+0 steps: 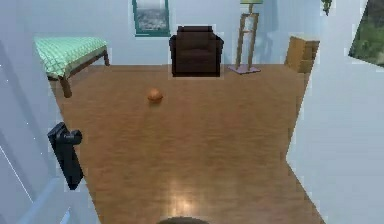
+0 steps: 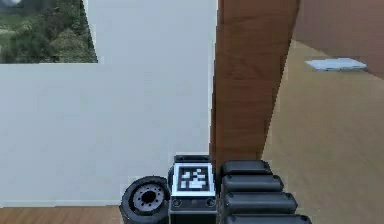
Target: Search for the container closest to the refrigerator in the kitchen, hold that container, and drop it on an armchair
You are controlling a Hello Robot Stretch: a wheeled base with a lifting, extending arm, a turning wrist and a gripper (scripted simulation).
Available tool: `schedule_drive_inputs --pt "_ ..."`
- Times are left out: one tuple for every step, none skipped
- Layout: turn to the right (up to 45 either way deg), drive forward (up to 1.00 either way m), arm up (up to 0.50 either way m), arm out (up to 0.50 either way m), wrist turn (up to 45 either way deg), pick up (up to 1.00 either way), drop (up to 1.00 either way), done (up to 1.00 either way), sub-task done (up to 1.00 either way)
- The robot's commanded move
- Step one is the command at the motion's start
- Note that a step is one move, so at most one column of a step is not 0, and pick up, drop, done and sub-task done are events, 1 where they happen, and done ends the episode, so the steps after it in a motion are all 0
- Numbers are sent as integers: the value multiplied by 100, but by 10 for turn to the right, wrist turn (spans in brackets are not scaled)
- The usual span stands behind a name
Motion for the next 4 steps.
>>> schedule_drive_inputs --pt "90 0 0 0 0 0 0 0 0" --pt "0 10 0 0 0 0 0 0 0" --pt "-60 0 0 0 0 0 0 0 0" --pt "0 100 0 0 0 0 0 0 0"
